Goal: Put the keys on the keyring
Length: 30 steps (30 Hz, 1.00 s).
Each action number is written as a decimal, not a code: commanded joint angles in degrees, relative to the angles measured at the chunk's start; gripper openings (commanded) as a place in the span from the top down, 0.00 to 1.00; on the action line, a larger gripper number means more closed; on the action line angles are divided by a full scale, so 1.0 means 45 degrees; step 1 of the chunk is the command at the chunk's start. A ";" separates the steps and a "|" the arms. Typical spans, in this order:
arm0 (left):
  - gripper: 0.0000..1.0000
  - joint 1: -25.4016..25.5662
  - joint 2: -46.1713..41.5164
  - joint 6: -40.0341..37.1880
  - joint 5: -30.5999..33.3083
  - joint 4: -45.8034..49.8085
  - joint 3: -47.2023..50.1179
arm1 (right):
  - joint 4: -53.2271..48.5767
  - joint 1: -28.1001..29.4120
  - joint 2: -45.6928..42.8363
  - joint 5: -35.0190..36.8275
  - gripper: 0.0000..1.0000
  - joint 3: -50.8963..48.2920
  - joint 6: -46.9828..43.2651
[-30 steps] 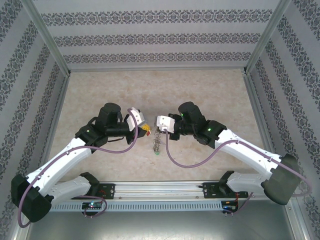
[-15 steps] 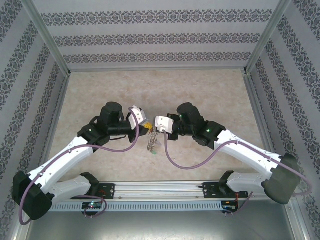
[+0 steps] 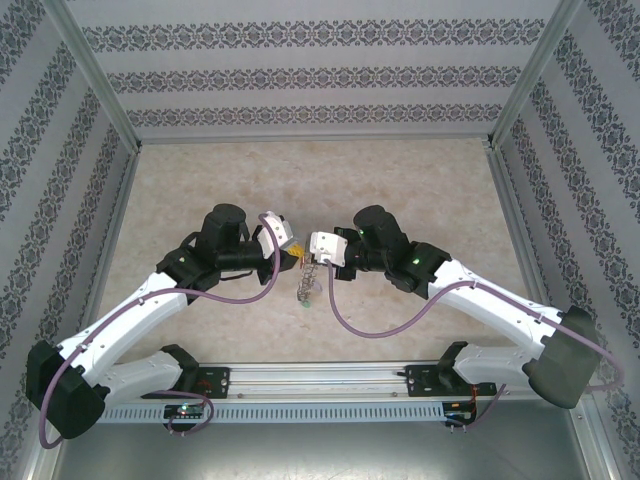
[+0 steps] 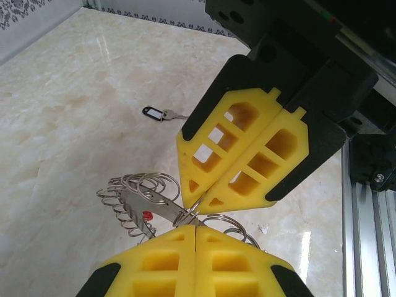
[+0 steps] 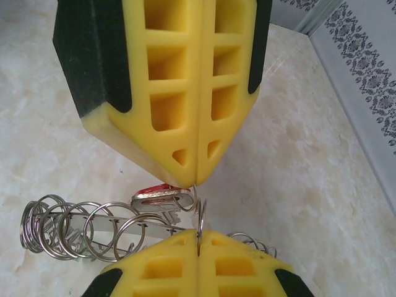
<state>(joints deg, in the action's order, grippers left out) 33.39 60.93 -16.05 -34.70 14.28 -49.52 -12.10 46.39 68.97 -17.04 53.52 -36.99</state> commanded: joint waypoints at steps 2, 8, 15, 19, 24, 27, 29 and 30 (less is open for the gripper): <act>1.00 0.0169 -0.0131 0.0081 -0.0303 -0.0537 -0.0083 | 0.0577 0.0215 0.0142 0.0018 1.00 0.0349 0.0251; 1.00 0.0159 -0.0061 0.0030 -0.0153 -0.0647 -0.0072 | 0.0653 0.0221 0.0172 0.0002 1.00 0.0302 0.0298; 1.00 0.0159 0.0351 0.0055 0.0854 -0.0079 -0.0391 | 0.0731 0.0307 0.0084 -0.0238 1.00 0.0305 0.0226; 1.00 0.0159 0.0513 0.0216 0.0554 -0.0154 -0.0486 | 0.0659 0.0404 0.0054 -0.0063 1.00 0.0356 0.0175; 1.00 0.0159 0.0307 0.0384 0.0108 -0.0823 -0.0239 | 0.0765 0.0433 0.0151 0.0116 1.00 0.0285 0.0255; 1.00 0.0159 0.0163 0.0696 0.0793 -0.0962 -0.0179 | 0.0756 0.0433 0.0162 0.0087 1.00 0.0230 0.0150; 1.00 0.0159 0.0067 0.0412 0.0572 -0.0850 -0.0149 | 0.0692 0.0433 0.0162 0.0154 1.00 0.0234 0.0172; 1.00 0.0164 0.0025 0.0511 0.0805 -0.0868 -0.0135 | 0.0564 0.0433 0.0145 0.0051 1.00 0.0240 0.0058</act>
<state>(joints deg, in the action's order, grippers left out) 33.65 62.46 -14.55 -32.32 13.87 -49.82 -11.09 47.13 69.82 -15.25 53.52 -36.21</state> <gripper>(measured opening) 0.065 0.052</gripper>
